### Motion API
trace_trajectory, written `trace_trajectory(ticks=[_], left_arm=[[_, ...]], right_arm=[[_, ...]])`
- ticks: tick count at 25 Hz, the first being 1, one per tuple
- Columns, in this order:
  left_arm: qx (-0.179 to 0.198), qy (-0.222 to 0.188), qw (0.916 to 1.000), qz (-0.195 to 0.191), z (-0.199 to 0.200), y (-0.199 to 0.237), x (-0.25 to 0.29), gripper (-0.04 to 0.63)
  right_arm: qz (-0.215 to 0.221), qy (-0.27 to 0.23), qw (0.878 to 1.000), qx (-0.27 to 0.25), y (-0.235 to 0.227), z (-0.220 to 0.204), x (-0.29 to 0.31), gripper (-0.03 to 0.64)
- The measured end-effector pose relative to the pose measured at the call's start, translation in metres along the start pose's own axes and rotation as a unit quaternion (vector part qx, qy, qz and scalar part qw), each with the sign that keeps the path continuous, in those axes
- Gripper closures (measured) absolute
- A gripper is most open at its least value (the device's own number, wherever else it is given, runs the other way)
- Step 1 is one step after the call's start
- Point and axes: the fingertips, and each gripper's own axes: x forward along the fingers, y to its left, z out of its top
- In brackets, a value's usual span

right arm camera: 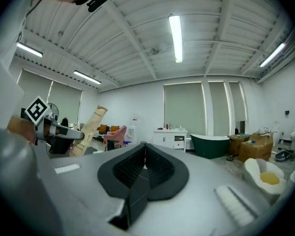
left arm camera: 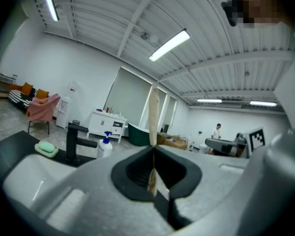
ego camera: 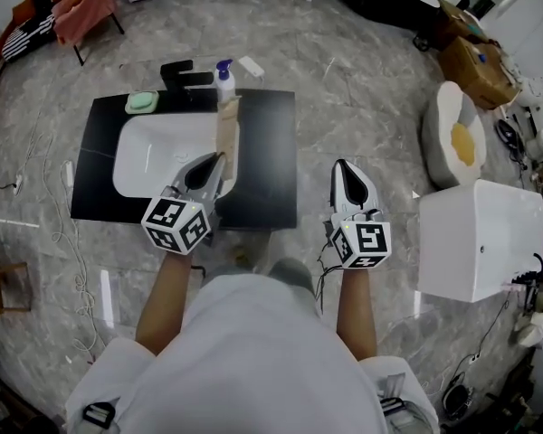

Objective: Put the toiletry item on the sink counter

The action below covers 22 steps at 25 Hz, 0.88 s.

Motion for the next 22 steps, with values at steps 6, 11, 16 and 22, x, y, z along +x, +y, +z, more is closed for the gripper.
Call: trace_trajectory(ticks=[6,11,16,22], left_arm=[[-0.008,0.003,0.9998,-0.016,0.000,-0.001,0.010,0.594],[-0.009,0.003,0.9999,-0.013,0.000,-0.002,0.020,0.594],[-0.006,0.007,0.9999,-0.008,0.002,-0.008,0.035,0.594],[-0.008,0.014,0.9999,0.001,0.000,-0.011,0.059,0.594]], right_arm=[[-0.019,-0.002,1.000,-0.004,-0.005,0.005,-0.001,0.614],[-0.018,-0.006,1.000,-0.003,-0.012,0.004,0.002,0.614],[-0.014,-0.011,1.000,0.000,-0.026,0.006,0.005,0.614],[-0.013,-0.015,1.000,0.002,-0.048,0.009,0.011,0.614]])
